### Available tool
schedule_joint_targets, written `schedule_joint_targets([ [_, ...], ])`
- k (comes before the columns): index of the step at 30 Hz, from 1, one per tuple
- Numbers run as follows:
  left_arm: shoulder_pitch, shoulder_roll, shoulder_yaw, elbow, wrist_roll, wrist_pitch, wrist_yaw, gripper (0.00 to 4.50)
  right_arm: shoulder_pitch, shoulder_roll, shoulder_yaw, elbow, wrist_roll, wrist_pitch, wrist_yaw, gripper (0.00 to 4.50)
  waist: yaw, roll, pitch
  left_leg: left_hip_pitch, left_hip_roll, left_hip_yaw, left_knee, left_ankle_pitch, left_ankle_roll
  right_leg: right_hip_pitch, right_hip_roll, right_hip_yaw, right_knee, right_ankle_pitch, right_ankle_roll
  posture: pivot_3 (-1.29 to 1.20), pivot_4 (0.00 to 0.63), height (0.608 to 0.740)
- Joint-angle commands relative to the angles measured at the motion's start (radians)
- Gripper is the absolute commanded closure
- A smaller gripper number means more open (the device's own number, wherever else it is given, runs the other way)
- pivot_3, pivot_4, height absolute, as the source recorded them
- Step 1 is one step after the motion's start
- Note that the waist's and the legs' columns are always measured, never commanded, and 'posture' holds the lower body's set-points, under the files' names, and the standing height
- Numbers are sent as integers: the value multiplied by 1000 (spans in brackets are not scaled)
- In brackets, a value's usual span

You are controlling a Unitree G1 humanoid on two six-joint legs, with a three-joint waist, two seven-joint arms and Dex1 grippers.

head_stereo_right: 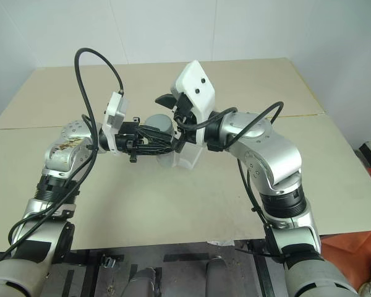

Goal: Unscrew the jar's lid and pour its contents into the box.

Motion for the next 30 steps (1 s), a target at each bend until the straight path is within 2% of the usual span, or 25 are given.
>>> schedule_joint_targets([
  [1, -22, 14, 6, -16, 4, -8, -9, 2561, -9, -6, -19, 3, -14, -28, -6, 46, 0, 0, 0, 0, 0, 0, 0, 0, 0, 0, 0, 0, 0, 0, 0, 0, 150, 740],
  [9, -28, 23, 17, -16, 6, -7, -15, 2561, -12, -20, -20, 41, -29, -34, -2, 46, 0, 0, 0, 0, 0, 0, 0, 0, 0, 0, 0, 0, 0, 0, 0, 0, 150, 740],
  [19, -13, 83, 45, -32, -18, 10, -43, 2561, 25, -127, -91, 64, -43, -30, -6, 46, 0, 0, 0, 0, 0, 0, 0, 0, 0, 0, 0, 0, 0, 0, 0, 0, 150, 740],
  [30, 0, 100, 57, -44, -23, 20, -48, 2561, 51, -177, -135, 69, -39, -18, -33, 46, 1, 0, 0, -1, 0, 0, 0, 0, 0, 0, 0, 0, -1, 0, 0, 0, 150, 740],
])
